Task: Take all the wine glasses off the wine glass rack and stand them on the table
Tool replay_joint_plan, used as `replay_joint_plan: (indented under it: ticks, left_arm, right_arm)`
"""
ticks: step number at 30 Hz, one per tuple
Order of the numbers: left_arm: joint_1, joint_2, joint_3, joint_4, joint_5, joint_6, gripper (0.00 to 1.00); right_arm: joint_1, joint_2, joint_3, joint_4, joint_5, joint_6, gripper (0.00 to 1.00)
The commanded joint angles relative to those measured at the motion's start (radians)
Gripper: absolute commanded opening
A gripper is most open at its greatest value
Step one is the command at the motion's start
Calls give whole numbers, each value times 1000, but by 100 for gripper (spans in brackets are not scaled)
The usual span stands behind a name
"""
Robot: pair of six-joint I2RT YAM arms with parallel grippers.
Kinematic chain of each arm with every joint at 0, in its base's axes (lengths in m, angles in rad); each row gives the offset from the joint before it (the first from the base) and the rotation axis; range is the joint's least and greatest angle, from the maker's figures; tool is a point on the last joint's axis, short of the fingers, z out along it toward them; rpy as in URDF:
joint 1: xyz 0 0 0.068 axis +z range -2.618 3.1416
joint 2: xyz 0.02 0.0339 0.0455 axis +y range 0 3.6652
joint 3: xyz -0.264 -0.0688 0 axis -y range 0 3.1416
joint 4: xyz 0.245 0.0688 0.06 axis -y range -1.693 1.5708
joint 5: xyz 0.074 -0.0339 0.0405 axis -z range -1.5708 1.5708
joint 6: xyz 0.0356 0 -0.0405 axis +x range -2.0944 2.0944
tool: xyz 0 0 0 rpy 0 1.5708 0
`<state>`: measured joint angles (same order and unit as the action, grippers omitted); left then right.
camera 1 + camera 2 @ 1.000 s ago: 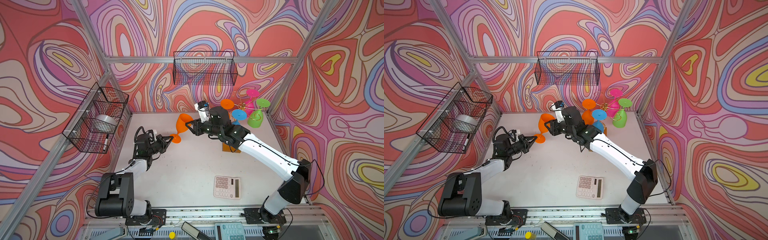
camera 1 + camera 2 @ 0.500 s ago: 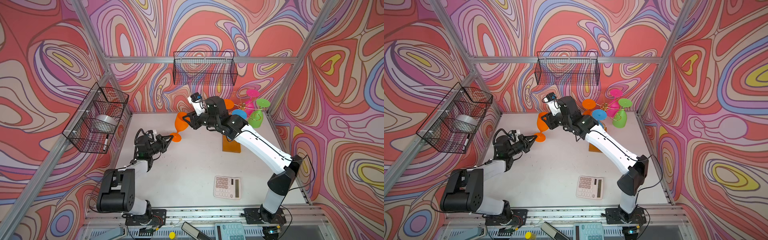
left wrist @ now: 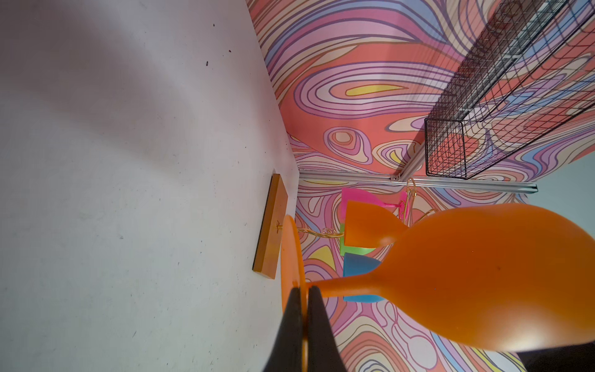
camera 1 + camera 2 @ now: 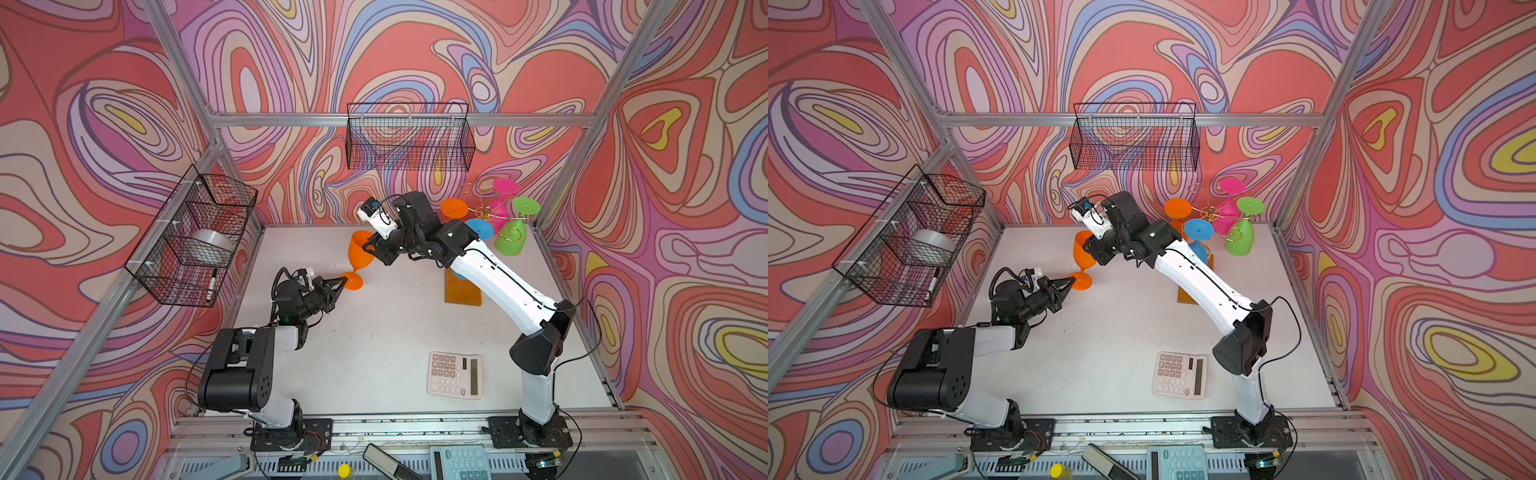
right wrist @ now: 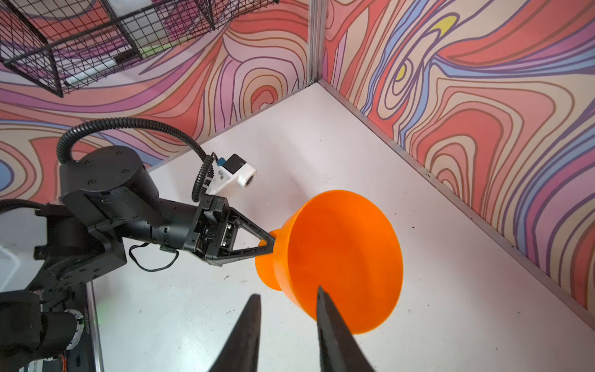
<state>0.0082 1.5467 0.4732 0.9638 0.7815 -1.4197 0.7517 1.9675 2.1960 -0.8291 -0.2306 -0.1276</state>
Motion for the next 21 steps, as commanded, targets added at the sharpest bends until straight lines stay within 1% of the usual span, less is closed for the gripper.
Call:
replay_joint_plan:
  ticks: [1,5,8,16,21]
  left_arm:
    - [4,10,2,89,-4,-16,0]
    - [4,10,7,78,-6,-10,0]
    - [4,10,7,67,-10,-6,0]
    - [4,7,7,72,-13,-4,0]
    - [4,6,1,72,-11,20,0]
  right_arm:
    - [-1,7,23,-35,-21,-45,29]
    - [1,-11,-6,-32,-51,-67,29]
    - [0,-10,-13,-40,-44,-86,28]
    - [2,27,18,-76,-35,-135,25]
    - [2,50,47,-116,-50,-164,23]
